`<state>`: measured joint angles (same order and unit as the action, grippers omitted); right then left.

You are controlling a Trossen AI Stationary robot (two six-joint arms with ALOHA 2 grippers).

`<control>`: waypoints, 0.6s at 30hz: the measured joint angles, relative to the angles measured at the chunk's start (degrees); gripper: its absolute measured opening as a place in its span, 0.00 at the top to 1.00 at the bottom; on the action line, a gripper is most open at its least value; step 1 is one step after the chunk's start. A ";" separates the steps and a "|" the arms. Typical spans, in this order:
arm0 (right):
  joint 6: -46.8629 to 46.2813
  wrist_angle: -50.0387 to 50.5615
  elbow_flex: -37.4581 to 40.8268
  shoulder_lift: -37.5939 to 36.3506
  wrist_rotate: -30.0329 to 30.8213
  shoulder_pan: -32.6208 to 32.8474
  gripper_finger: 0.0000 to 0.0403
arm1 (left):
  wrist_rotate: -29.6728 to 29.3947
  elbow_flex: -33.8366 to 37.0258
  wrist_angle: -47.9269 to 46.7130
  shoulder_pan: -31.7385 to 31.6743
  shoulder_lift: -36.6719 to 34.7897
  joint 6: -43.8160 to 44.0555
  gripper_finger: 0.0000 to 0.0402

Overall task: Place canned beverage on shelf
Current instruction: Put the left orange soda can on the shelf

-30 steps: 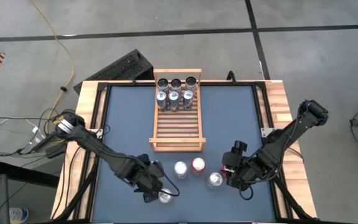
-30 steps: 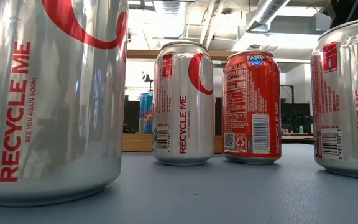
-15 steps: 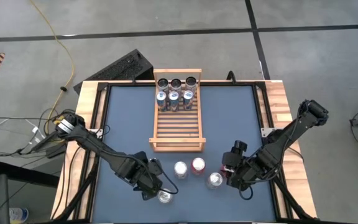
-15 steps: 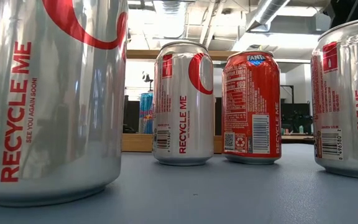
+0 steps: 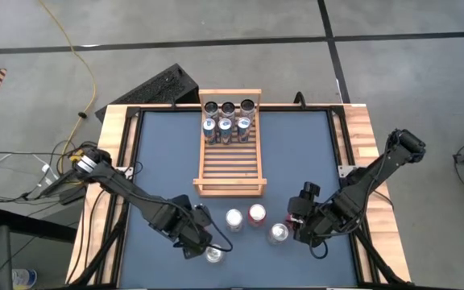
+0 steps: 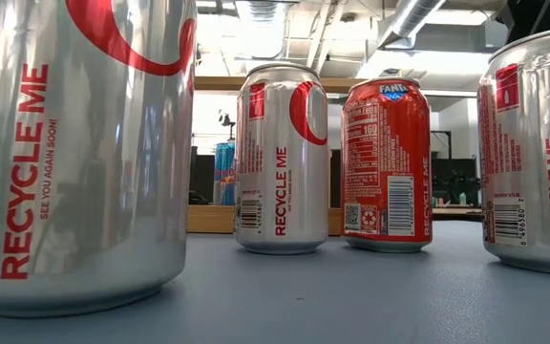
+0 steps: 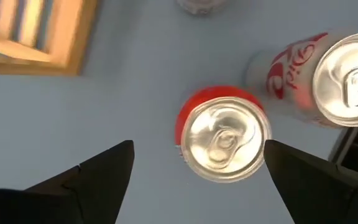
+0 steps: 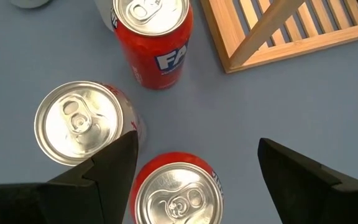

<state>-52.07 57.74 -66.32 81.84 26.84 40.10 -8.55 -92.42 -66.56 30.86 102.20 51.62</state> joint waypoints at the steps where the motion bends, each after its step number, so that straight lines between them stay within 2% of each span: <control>1: 0.02 0.02 0.00 0.00 -0.01 0.00 0.21 | 0.41 0.00 -0.08 -0.05 0.13 -0.01 0.13; 6: 0.00 0.04 0.00 0.00 -0.01 0.00 0.21 | 3.24 -0.04 1.26 -0.08 0.30 1.11 0.13; 12: -0.02 0.02 0.00 0.00 -0.01 0.00 0.21 | 1.05 -0.04 0.57 0.25 0.78 1.48 0.13; 18: -0.02 0.09 0.00 0.00 -0.01 0.00 0.21 | 2.91 -0.20 -0.38 -0.06 3.11 0.42 0.13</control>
<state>-52.10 57.82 -66.32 81.84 26.83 40.10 -5.64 -92.62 -66.93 30.81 105.31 52.04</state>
